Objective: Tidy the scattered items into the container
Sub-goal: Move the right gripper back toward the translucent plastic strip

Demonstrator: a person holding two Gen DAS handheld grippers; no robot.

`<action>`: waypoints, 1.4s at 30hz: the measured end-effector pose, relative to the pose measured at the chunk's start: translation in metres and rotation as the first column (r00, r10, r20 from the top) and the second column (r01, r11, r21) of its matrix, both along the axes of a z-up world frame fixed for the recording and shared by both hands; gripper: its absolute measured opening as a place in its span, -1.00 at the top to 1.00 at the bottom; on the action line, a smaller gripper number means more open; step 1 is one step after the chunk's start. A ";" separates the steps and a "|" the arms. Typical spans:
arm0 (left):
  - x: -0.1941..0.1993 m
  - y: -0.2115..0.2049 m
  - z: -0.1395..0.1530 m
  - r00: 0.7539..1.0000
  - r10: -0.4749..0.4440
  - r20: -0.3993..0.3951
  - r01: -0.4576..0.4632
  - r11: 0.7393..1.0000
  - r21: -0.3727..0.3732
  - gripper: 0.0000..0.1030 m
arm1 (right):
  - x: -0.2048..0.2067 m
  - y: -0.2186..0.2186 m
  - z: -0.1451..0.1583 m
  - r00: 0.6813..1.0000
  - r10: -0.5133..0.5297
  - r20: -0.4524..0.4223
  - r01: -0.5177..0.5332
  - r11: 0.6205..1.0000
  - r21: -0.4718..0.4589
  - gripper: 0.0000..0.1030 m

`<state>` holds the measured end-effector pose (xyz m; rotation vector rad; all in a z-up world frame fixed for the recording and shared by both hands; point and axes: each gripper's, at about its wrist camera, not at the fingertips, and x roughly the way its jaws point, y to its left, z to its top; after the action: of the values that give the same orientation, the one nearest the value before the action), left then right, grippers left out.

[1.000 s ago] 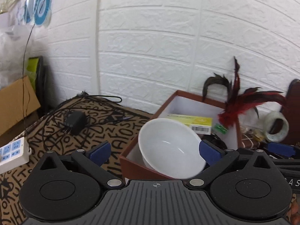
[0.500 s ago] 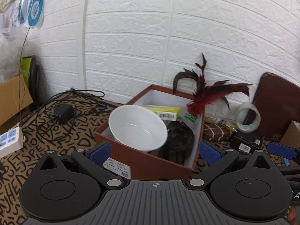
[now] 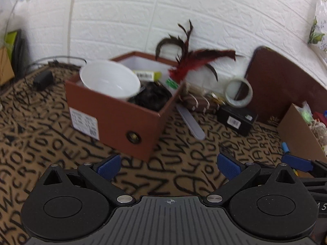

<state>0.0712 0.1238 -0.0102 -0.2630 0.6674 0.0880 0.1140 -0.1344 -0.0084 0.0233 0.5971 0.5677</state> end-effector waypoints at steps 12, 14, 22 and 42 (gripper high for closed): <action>0.039 -0.039 -0.021 0.994 -0.107 -0.028 0.107 0.994 -0.011 -1.00 | 0.030 -0.019 -0.052 0.995 -0.086 -0.050 0.080 0.991 -0.102 -0.99; 0.050 -0.042 -0.023 0.995 -0.098 -0.024 0.098 0.995 -0.007 -0.98 | 0.037 -0.018 -0.058 0.997 -0.065 -0.042 0.061 0.995 -0.082 -0.99; 0.105 -0.046 -0.047 0.996 -0.029 -0.085 0.029 1.000 -0.001 -0.72 | 0.066 0.010 -0.077 0.998 0.058 -0.001 -0.058 0.990 -0.128 -0.89; 0.194 -0.035 -0.066 0.986 -0.071 -0.154 0.069 0.997 -0.018 -0.21 | 0.137 0.067 -0.089 0.978 0.203 0.042 -0.195 0.970 -0.149 -0.03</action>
<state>0.2656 0.0890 -0.0766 -0.2465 0.8312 0.0372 0.2514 -0.0673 -0.0975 -0.1908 0.5872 0.7159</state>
